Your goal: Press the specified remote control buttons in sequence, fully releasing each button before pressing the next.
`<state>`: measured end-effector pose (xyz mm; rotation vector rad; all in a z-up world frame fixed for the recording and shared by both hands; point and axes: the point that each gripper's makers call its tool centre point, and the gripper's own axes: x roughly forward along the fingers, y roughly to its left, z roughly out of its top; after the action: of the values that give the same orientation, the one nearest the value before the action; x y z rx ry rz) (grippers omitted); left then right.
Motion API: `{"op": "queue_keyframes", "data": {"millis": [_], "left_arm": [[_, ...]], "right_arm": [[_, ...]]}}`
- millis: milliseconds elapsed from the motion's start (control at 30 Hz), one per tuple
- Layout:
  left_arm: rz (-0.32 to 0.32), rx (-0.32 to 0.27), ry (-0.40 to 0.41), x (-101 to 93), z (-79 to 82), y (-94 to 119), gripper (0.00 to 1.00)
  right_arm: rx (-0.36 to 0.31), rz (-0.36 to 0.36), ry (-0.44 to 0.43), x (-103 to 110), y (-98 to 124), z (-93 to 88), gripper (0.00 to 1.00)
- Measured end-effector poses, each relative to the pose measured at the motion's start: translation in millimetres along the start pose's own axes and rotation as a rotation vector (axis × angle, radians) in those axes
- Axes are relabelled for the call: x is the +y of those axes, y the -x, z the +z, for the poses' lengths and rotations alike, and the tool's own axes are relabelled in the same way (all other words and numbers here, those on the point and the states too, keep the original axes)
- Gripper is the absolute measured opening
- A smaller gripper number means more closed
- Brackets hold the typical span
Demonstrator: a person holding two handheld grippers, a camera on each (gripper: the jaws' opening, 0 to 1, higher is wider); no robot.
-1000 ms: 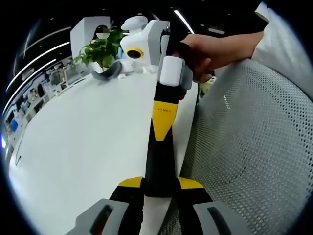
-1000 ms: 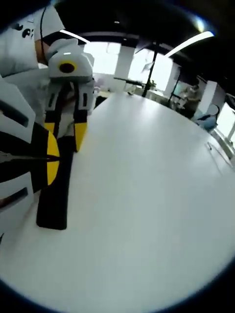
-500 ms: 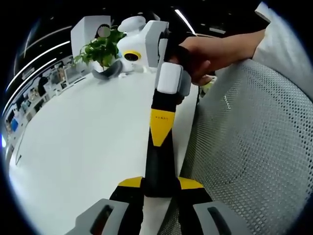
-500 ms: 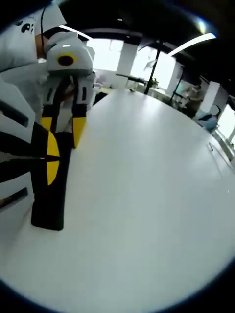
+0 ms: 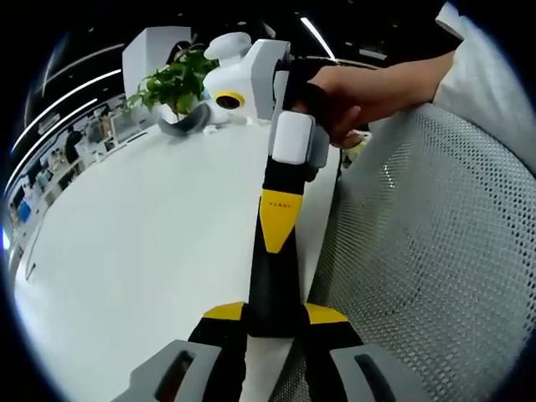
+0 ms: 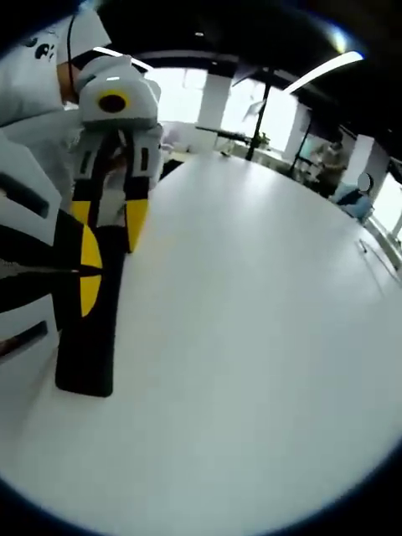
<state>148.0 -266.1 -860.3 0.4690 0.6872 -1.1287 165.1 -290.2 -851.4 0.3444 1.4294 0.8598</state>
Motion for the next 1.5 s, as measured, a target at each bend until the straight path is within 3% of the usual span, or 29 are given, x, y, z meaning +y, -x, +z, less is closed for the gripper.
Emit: {"op": "queue_keyframes", "data": {"millis": [433, 633, 1000, 1500], "left_arm": [[-0.002, -0.004, -0.007, -0.3, 0.4, 0.2, 0.24], [-0.001, -0.005, -0.006, 0.1, 0.2, 0.0, 0.25], [-0.002, -0.008, -0.007, -0.1, 0.5, 0.1, 0.25], [0.001, -0.011, -0.002, -0.4, 0.5, 0.2, 0.25]], "right_arm": [[0.006, -0.01, 0.022, 1.8, 0.6, 1.0, 0.0], [-0.011, 0.044, 0.03, 13.0, 0.2, 3.0, 0.0], [0.027, 0.025, 0.047, 11.3, -4.4, -2.8, 0.0], [0.016, -0.004, 0.083, 8.1, -5.3, -2.4, 0.0]]}}
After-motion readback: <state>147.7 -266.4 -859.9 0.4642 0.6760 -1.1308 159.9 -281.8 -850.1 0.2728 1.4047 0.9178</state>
